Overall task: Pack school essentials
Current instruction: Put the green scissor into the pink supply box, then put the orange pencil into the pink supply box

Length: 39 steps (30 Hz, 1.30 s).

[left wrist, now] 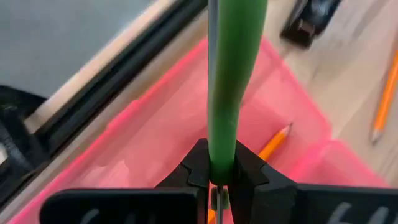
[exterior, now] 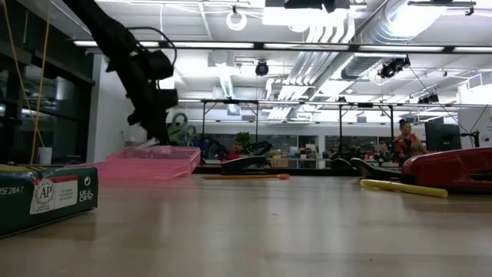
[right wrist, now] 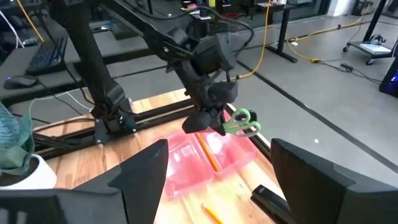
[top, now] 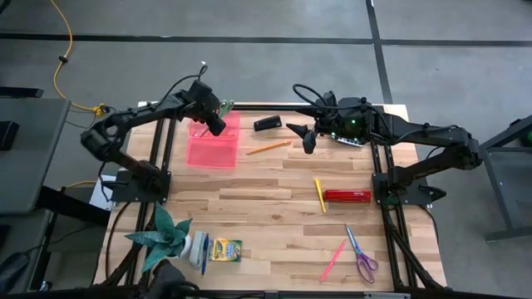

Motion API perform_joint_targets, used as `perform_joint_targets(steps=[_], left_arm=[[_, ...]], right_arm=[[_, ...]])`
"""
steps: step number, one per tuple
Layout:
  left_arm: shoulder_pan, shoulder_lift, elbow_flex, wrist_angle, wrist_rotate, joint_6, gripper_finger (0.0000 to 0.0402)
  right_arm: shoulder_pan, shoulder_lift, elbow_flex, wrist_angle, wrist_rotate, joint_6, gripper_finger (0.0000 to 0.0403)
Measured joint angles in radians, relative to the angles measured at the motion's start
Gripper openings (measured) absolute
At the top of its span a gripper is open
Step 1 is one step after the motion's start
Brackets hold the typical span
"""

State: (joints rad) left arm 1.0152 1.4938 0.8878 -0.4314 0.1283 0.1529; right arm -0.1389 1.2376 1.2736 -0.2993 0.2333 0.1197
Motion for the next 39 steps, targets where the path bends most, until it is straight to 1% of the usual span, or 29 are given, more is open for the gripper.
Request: perform_joint_targets(steps=[5, 9, 11, 18, 22, 24, 29, 33, 35, 39], left_arm=[[-0.007, 0.056, 0.0, -0.025, 0.006, 0.196, 0.0011], [-0.011, 0.069, 0.0, -0.062, -0.046, 0.282, 0.0011], [-0.009, 0.069, 0.0, -0.067, -0.056, 0.315, 0.0011], [0.001, 0.069, 0.0, -0.07, -0.058, 0.357, 0.0014], [-0.01, 0.069, 0.0, -0.051, -0.089, 0.38, 0.0047], [-0.023, 0.069, 0.0, -0.035, -0.114, 0.399, 0.0057], [-0.052, 0.068, 0.0, -0.022, -0.13, 0.453, 0.0053], [-0.077, 0.068, 0.0, -0.013, -0.21, 0.495, 0.0052], [-0.083, 0.064, 0.0, -0.013, -0.227, 0.498, 0.0056], [-0.089, 0.054, 0.0, -0.011, -0.227, 0.484, 0.0072]], right_arm=[[0.0, 0.008, 0.0, -0.002, 0.0, 0.003, 0.0275], [0.0, 0.014, 0.0, -0.01, 0.0, 0.012, 0.0275], [0.0, 0.014, 0.0, -0.008, 0.0, 0.012, 0.0275], [0.0, 0.022, 0.0, -0.006, 0.0, 0.014, 0.0275], [0.0, 0.026, 0.0, -0.006, 0.0, 0.014, 0.0275], [0.0, 0.028, 0.0, -0.007, 0.0, 0.014, 0.0275], [0.0, 0.028, 0.0, -0.008, 0.0, 0.014, 0.0275], [0.0, 0.028, 0.0, -0.009, 0.0, 0.019, 0.0275], [0.0, 0.028, 0.0, -0.009, 0.0, 0.019, 0.0275], [0.0, 0.028, 0.0, -0.009, 0.0, 0.02, 0.0275]])
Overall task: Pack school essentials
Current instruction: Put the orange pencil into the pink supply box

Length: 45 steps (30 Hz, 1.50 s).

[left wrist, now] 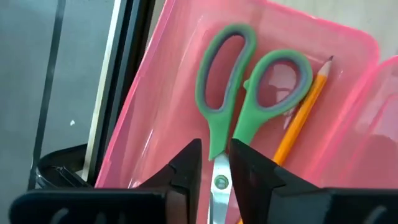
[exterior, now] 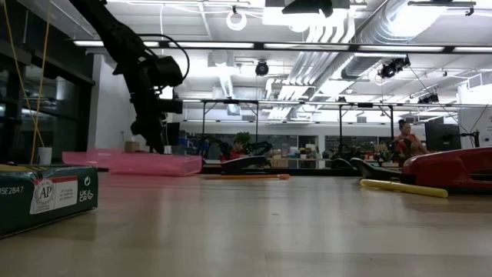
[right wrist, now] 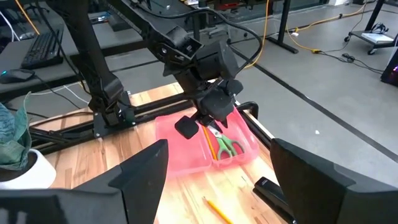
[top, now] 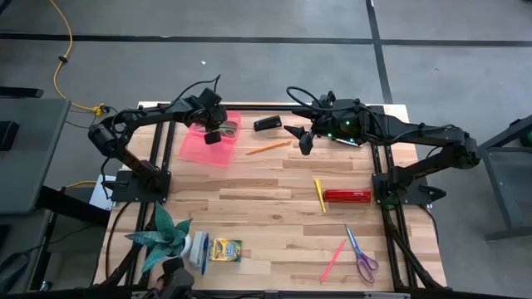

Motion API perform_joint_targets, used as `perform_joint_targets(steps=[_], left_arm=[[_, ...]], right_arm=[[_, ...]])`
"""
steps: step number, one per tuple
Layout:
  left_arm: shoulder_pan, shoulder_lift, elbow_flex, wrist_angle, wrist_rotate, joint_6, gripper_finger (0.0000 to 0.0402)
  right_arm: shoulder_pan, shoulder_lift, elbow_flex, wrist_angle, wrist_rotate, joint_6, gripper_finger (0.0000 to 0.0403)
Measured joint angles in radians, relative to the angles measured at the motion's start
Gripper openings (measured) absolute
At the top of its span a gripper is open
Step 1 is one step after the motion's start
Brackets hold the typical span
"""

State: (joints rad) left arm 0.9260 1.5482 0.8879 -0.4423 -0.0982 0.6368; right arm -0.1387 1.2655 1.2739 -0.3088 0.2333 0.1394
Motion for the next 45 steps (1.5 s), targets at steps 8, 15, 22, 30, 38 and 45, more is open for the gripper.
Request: perform_joint_targets(steps=[8, 15, 22, 30, 38, 45], left_arm=[[0.001, -0.127, 0.064, -0.059, 0.161, -0.196, 0.0124], [-0.053, -0.381, 0.06, 0.117, 0.483, -0.574, 0.014], [-0.309, -0.633, -0.11, 0.507, 0.43, -0.845, 0.0141], [-0.536, -0.776, -0.231, 0.628, 0.229, -0.791, 0.0141], [-0.557, -0.818, -0.229, 0.615, 0.241, -0.741, 0.0141], [-0.556, -0.827, -0.229, 0.61, 0.243, -0.764, 0.0141]], right_arm=[[0.0, -0.001, 0.0, -0.02, 0.0, -0.037, 0.0275], [-0.005, -0.004, 0.0, -0.202, -0.046, -0.044, 0.0275], [0.0, -0.06, -0.162, -0.113, -0.115, -0.003, 0.0275], [-0.001, -0.11, -0.33, 0.213, -0.256, 0.071, 0.0275], [-0.001, -0.107, -0.329, 0.249, -0.195, 0.138, 0.0275], [-0.076, 0.093, -0.086, -0.104, -0.149, 0.131, 0.0275]])
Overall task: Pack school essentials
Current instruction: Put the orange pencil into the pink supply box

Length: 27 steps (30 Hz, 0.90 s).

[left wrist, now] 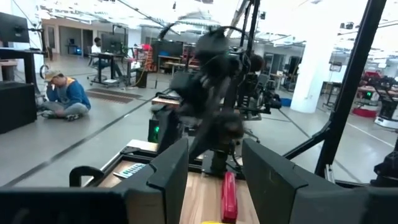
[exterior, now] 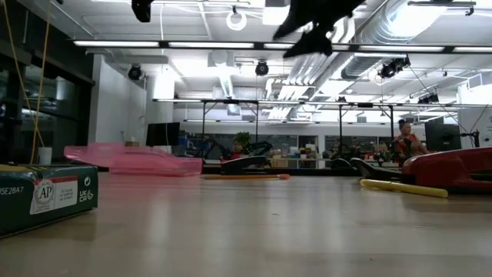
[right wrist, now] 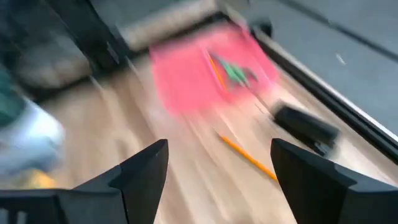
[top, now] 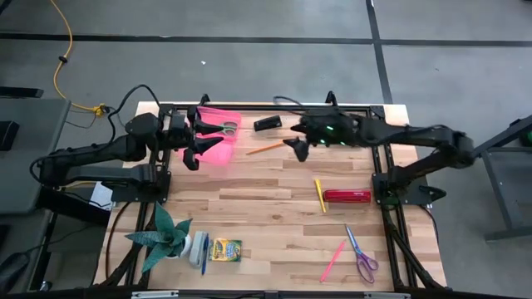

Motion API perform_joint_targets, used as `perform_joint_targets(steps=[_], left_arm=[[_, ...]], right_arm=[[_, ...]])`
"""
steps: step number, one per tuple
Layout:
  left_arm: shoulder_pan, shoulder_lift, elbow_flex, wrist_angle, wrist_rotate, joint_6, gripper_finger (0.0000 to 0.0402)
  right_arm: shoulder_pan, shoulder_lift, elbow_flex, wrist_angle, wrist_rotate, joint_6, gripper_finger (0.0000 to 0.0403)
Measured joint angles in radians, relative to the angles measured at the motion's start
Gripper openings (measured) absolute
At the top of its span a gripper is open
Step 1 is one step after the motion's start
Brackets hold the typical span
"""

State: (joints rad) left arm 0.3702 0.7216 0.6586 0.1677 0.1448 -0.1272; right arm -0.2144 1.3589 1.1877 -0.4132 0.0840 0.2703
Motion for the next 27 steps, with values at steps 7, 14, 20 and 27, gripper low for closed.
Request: perform_joint_targets(steps=[7, 14, 20, 27], left_arm=[[0.0, 0.0, 0.0, 0.001, 0.0, 0.0, 0.0141], [0.0, 0.0, 0.0, 0.001, -0.001, 0.0, 0.0141], [0.0, 0.0, 0.0, 0.001, -0.008, 0.0, 0.0141], [0.0, 0.0, 0.0, 0.001, -0.075, 0.0, 0.0141]], right_arm=[[-0.135, 0.305, 0.18, -0.222, -0.216, -0.343, 0.0275], [-0.233, 0.52, 0.239, -0.278, -0.258, -0.621, 0.0275], [-0.292, 0.628, 0.239, -0.28, -0.258, -0.723, 0.0275], [-0.305, 0.696, 0.24, -0.253, -0.234, -0.78, 0.0259]])
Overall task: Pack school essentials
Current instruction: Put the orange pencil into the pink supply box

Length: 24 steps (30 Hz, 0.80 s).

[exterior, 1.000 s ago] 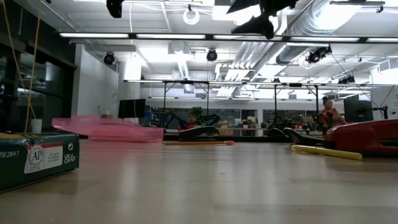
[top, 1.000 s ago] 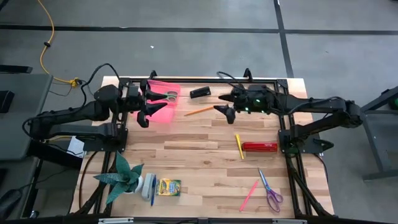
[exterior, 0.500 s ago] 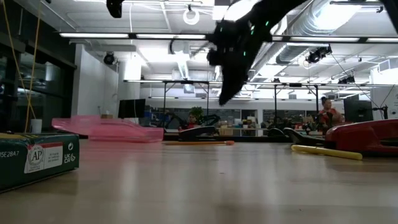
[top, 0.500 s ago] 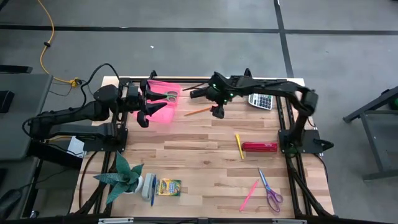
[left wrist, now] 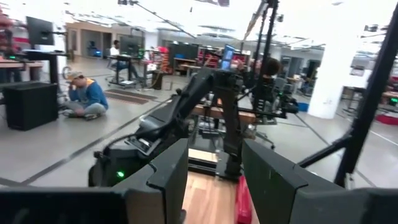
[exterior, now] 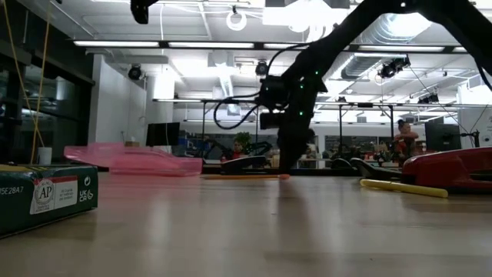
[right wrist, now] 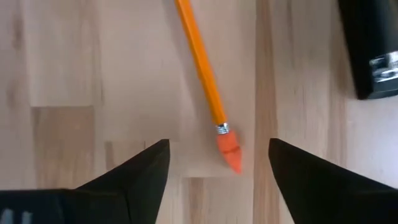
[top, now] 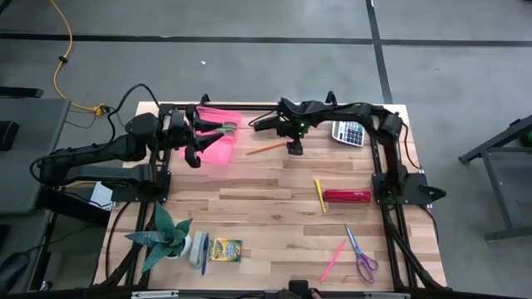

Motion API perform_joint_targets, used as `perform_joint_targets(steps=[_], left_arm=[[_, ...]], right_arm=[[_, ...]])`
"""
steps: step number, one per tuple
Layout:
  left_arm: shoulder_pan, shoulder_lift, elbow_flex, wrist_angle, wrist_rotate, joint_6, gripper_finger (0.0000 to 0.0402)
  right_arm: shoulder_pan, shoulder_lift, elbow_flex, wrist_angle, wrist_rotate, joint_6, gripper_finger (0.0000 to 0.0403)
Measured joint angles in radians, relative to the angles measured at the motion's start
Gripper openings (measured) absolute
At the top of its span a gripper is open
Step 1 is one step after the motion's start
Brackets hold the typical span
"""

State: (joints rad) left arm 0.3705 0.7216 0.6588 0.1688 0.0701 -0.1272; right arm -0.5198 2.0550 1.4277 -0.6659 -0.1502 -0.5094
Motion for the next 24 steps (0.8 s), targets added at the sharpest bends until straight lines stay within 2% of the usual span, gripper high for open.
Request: perform_joint_targets(steps=[6, 16, 24], left_arm=[[0.0, 0.0, 0.0, 0.0, -0.004, 0.0, 0.0141], [0.0, 0.0, 0.0, 0.0, -0.004, 0.0, 0.0141], [0.0, 0.0, 0.0, 0.0, -0.004, 0.0, 0.0141]], right_arm=[[0.0, 0.032, 0.002, 0.04, 0.018, 0.003, 0.019], [0.0, 0.04, 0.006, -0.016, 0.021, 0.016, 0.0023], [0.013, -0.028, -0.011, -0.222, -0.099, 0.152, 0.0006]])
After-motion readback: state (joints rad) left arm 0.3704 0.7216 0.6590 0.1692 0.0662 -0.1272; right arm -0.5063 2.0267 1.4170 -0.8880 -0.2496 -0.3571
